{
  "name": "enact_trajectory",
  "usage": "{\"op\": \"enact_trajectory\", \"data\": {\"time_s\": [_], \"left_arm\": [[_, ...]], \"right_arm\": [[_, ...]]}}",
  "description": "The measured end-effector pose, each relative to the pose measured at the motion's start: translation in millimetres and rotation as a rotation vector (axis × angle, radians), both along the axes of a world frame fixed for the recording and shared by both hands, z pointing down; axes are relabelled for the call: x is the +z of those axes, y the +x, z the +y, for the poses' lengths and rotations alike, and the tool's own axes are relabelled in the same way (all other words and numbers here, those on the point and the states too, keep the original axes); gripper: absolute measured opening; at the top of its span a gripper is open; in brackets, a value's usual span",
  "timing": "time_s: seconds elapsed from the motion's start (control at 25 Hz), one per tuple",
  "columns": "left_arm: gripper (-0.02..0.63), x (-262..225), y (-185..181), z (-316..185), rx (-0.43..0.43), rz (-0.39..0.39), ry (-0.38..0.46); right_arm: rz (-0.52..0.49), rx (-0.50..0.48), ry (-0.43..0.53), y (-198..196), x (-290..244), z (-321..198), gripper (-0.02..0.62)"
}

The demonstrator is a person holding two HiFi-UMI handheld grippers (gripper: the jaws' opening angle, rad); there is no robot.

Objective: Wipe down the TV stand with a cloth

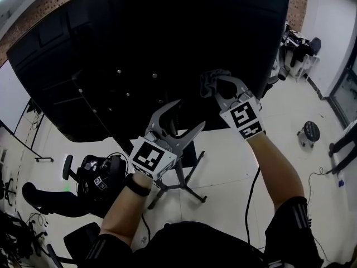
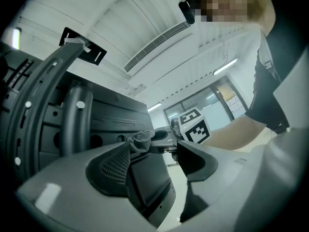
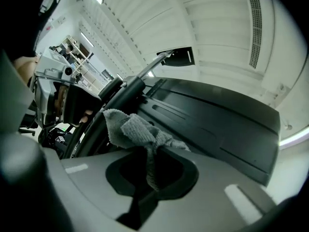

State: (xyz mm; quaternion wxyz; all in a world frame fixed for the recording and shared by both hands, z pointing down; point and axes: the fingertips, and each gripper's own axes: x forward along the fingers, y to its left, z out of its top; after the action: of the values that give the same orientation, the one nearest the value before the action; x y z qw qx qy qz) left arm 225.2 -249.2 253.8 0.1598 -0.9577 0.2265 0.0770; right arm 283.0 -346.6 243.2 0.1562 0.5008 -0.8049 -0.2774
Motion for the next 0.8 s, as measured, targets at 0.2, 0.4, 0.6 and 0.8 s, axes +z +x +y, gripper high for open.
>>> {"op": "enact_trajectory", "data": {"time_s": [0.2, 0.4, 0.6, 0.8], "left_arm": [[0.328, -1, 22, 4, 0.019, -0.008, 0.014], [0.328, -7, 25, 9, 0.015, -0.009, 0.008], [0.328, -11, 2, 16, -0.009, -0.015, 0.039], [0.328, -20, -48, 24, -0.062, -0.010, 0.080]], "right_arm": [[-0.039, 0.067, -0.004, 41, 0, 1, 0.032], [-0.088, 0.076, 0.006, 53, -7, 12, 0.032], [-0.105, -0.010, 0.067, 20, -28, 37, 0.032], [-0.066, -0.113, 0.120, -44, -47, 60, 0.032]]}}
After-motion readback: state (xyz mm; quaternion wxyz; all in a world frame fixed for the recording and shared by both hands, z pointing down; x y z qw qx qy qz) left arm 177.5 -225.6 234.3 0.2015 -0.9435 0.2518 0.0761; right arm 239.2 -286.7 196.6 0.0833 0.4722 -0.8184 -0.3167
